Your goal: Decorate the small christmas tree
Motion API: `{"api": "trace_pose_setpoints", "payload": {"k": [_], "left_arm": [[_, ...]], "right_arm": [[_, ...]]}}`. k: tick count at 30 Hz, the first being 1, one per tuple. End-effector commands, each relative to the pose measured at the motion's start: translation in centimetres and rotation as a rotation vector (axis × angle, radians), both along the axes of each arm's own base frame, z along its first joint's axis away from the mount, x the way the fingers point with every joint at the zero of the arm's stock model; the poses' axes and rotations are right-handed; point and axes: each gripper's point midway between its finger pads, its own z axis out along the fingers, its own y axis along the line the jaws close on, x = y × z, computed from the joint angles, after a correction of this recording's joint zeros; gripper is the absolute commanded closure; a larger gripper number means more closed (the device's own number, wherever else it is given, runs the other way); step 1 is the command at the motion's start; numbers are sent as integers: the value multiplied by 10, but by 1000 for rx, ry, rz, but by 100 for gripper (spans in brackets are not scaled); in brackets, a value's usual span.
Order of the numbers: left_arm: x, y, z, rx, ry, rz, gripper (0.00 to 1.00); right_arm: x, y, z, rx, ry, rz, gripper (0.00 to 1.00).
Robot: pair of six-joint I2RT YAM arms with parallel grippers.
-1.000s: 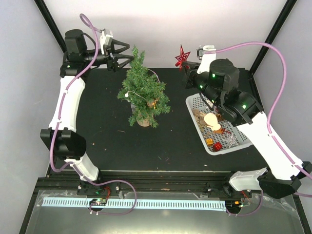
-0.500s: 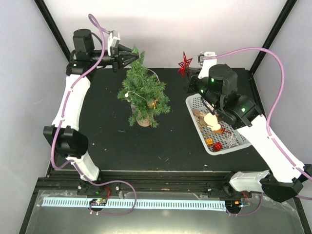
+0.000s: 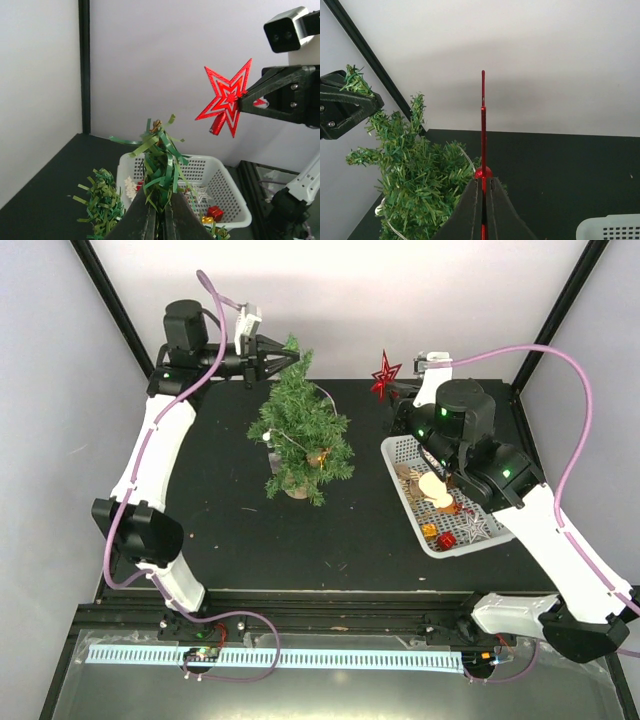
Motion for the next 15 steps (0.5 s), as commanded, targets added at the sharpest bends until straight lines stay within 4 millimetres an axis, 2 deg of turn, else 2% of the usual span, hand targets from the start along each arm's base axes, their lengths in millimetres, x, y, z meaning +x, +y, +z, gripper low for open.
{"api": "trace_pose_setpoints", "payload": {"k": [1, 6, 15], "left_arm": [[-44, -12, 50, -53, -94, -48, 98], [-69, -25, 65, -72, -122, -90, 98], [-106, -43, 63, -71, -119, -169, 98]], "right_arm": [[-3, -8, 6, 25, -17, -19, 99], [-9, -13, 6, 30, -14, -20, 99], [-18, -23, 3, 41, -10, -31, 99]]}}
